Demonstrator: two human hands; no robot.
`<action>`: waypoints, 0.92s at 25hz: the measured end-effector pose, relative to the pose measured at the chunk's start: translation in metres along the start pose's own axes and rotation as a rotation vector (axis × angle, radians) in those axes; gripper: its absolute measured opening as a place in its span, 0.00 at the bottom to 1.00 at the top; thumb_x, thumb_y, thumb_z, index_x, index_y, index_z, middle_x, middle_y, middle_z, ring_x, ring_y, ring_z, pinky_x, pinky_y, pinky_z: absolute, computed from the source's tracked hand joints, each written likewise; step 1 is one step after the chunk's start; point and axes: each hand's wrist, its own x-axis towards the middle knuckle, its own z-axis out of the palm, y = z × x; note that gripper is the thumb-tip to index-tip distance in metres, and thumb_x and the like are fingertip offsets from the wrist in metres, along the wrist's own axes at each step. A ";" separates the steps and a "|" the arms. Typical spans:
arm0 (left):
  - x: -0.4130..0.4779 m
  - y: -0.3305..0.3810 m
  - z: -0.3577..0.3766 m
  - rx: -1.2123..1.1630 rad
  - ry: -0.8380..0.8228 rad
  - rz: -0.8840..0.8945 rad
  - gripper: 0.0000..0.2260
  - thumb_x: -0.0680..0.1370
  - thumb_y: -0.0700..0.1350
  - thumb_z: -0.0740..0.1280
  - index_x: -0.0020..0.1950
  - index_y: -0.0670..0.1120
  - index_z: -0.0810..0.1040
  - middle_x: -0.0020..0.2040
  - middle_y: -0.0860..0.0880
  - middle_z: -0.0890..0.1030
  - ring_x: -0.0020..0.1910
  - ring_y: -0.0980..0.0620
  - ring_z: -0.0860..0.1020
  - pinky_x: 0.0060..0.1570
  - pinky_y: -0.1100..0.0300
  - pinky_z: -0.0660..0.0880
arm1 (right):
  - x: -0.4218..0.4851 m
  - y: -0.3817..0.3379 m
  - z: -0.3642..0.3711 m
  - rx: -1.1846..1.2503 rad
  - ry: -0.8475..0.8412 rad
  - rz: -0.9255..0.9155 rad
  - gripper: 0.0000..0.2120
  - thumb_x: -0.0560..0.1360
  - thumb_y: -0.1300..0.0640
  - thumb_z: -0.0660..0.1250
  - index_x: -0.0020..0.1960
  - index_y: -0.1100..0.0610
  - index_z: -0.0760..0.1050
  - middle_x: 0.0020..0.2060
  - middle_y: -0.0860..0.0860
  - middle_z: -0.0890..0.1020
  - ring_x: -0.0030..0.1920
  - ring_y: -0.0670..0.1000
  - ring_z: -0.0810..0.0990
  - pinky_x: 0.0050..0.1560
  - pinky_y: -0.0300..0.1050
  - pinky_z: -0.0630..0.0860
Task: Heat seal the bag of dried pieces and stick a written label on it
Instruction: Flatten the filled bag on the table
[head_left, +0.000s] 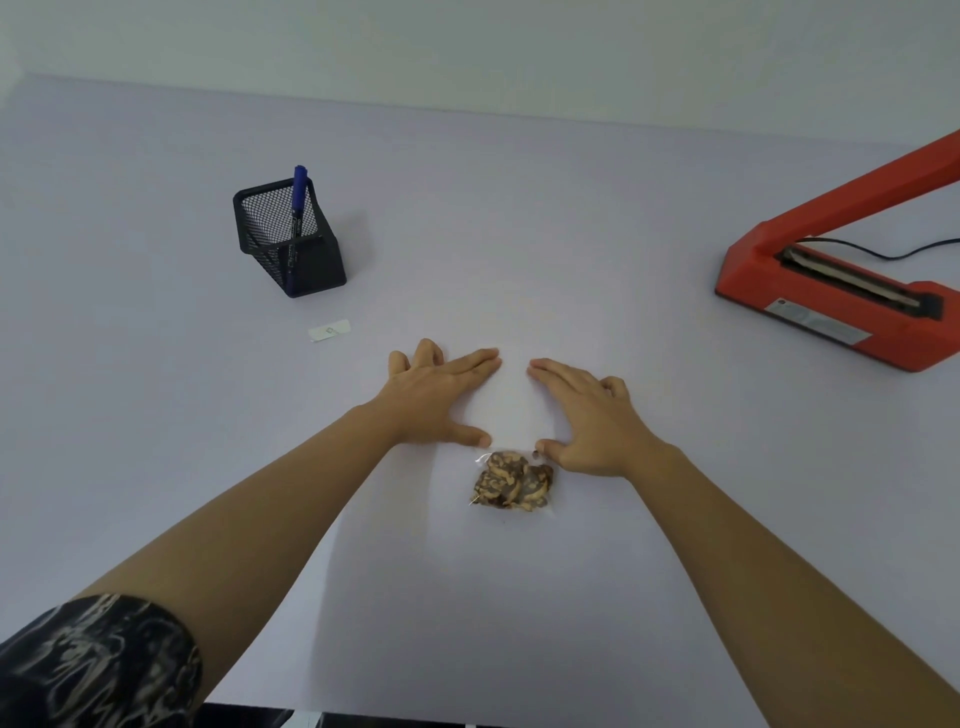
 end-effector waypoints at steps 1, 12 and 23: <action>0.001 0.000 -0.001 0.002 -0.005 -0.005 0.42 0.69 0.71 0.61 0.76 0.60 0.44 0.76 0.64 0.47 0.59 0.48 0.59 0.48 0.55 0.55 | 0.000 0.000 0.000 0.001 -0.005 0.006 0.41 0.69 0.47 0.67 0.75 0.49 0.49 0.75 0.42 0.52 0.73 0.45 0.54 0.66 0.48 0.51; 0.001 0.003 -0.002 0.006 -0.019 -0.031 0.43 0.68 0.71 0.61 0.75 0.61 0.43 0.76 0.64 0.47 0.59 0.49 0.59 0.49 0.56 0.55 | -0.005 -0.008 -0.002 0.104 -0.164 0.051 0.58 0.56 0.24 0.60 0.75 0.49 0.39 0.75 0.40 0.42 0.74 0.42 0.44 0.73 0.56 0.42; 0.004 0.009 -0.006 -0.122 -0.046 -0.080 0.39 0.67 0.65 0.61 0.75 0.61 0.50 0.75 0.65 0.51 0.62 0.49 0.58 0.50 0.55 0.55 | -0.007 -0.012 -0.002 -0.056 -0.178 0.019 0.64 0.55 0.25 0.67 0.75 0.53 0.35 0.75 0.44 0.37 0.74 0.45 0.39 0.72 0.64 0.37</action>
